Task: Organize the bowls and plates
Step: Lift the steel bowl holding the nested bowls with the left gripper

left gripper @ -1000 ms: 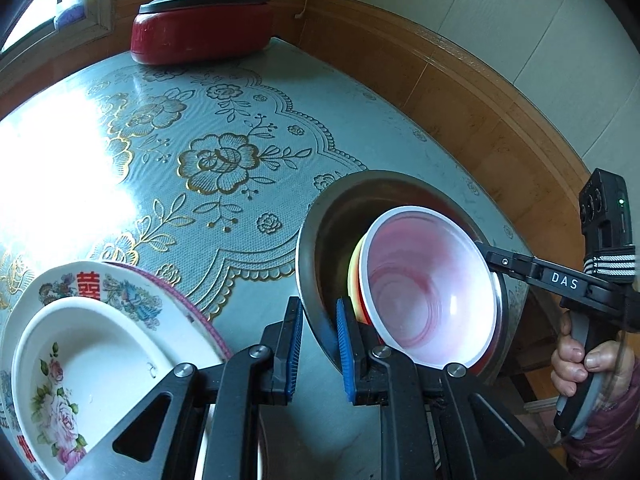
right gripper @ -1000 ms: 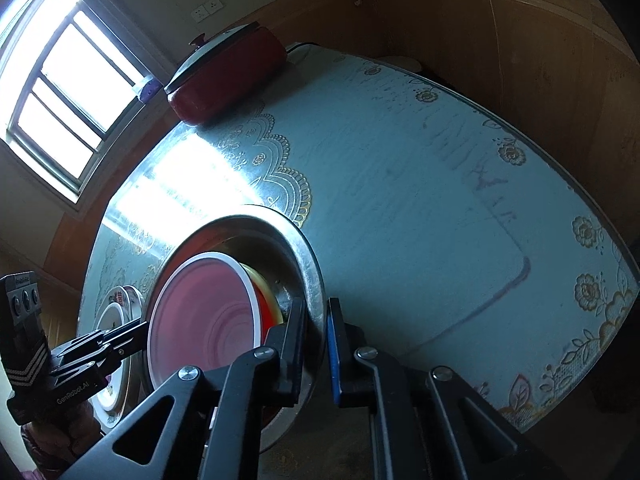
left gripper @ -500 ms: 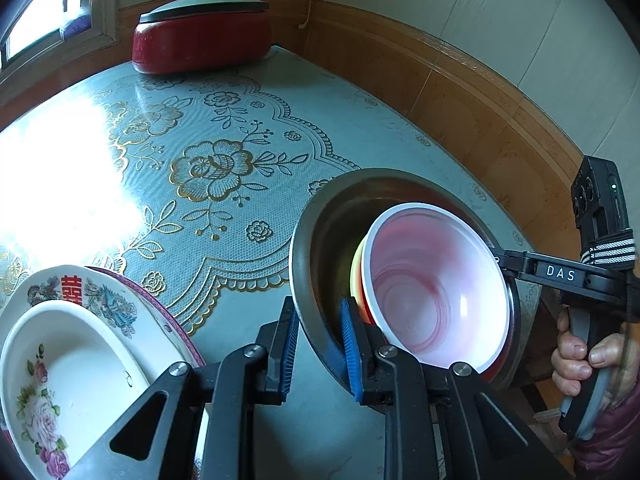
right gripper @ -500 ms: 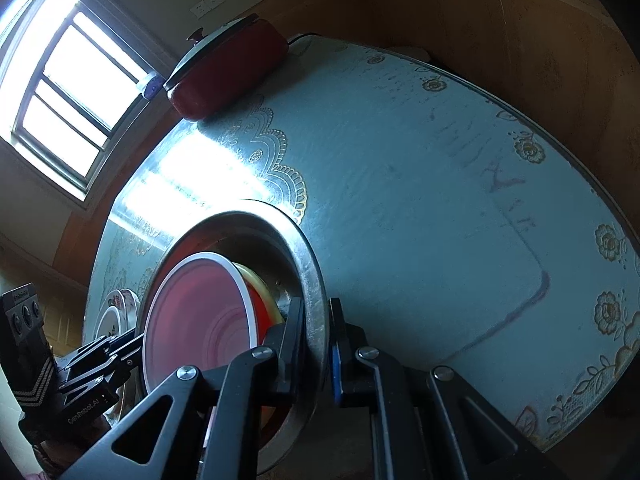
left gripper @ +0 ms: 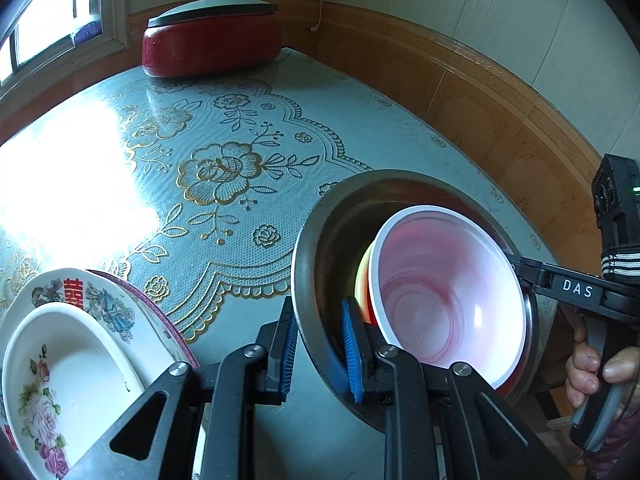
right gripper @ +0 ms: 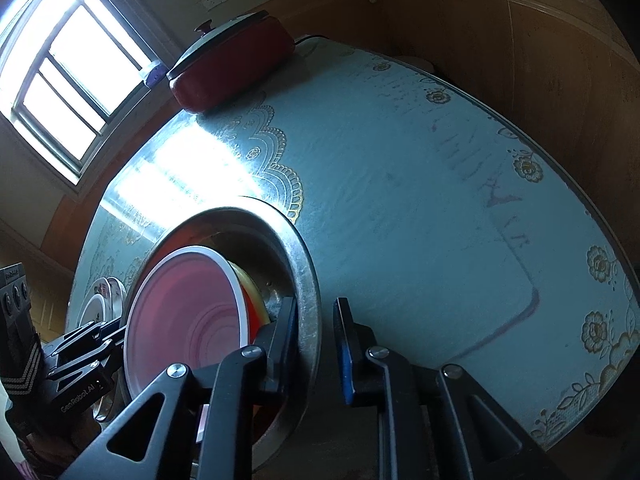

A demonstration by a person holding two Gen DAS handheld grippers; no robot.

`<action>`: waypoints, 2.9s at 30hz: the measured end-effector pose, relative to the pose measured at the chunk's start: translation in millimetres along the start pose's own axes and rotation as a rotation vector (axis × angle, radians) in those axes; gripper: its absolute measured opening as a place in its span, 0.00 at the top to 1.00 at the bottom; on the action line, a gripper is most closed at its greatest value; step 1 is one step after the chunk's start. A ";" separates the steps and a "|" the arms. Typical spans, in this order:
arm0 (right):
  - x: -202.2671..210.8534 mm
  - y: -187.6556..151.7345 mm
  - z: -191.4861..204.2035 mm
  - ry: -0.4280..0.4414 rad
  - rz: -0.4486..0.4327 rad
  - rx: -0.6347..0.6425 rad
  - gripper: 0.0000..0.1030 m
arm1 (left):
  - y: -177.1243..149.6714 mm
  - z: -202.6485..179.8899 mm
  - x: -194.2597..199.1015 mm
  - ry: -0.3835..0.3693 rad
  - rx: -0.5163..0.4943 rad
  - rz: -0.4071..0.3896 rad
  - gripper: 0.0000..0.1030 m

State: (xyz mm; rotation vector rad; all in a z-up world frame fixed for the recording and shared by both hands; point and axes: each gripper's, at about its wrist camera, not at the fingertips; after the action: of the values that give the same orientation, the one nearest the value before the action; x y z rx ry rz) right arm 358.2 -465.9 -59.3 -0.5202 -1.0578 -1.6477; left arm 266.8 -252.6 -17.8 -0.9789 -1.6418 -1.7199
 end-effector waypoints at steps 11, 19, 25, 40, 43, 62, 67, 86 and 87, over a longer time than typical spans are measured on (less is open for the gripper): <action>-0.1 -0.5 -1.1 -0.006 0.013 -0.032 0.83 | 3.6 4.6 -7.5 0.037 0.018 -0.029 0.77; 1.4 -2.6 -4.2 -0.021 0.008 -0.034 0.76 | -3.6 21.1 -6.4 -0.038 0.090 -0.009 0.60; 3.4 -6.2 0.5 -0.043 -0.008 0.005 0.76 | -0.7 7.9 -2.6 -0.046 0.016 -0.013 0.79; 1.7 -10.4 -17.8 0.084 0.056 -0.151 0.79 | -11.8 5.7 5.9 -0.096 0.038 -0.044 0.83; 2.9 -14.6 -13.8 0.085 0.041 -0.146 0.81 | -14.5 8.0 9.9 -0.111 0.053 -0.039 0.83; 9.5 -41.4 -16.2 0.119 -0.037 -0.308 0.86 | -24.6 11.6 18.2 -0.162 0.022 -0.057 0.84; 14.5 -49.3 -12.8 0.106 -0.066 -0.309 0.92 | -25.6 10.0 19.4 -0.166 0.014 -0.058 0.84; 7.8 -42.7 -39.2 0.242 0.055 -0.279 0.93 | -27.6 -15.0 41.6 -0.059 0.068 -0.103 0.87; 7.6 -43.0 -40.7 0.249 0.064 -0.281 0.93 | -28.1 -16.1 42.8 -0.053 0.071 -0.105 0.87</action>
State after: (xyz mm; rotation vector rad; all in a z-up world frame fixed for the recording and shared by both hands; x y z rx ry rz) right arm 322.7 -502.3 -90.7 -0.5090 -0.6266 -1.7623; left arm 217.6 -262.4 1.0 -0.9270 -1.8053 -1.7036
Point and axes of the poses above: each gripper's, at about its wrist camera, not at the fingertips, and x roughly against the way its jaws point, z to its left, y to its top, and after that the axes turned 12 degrees about -x, right-handed
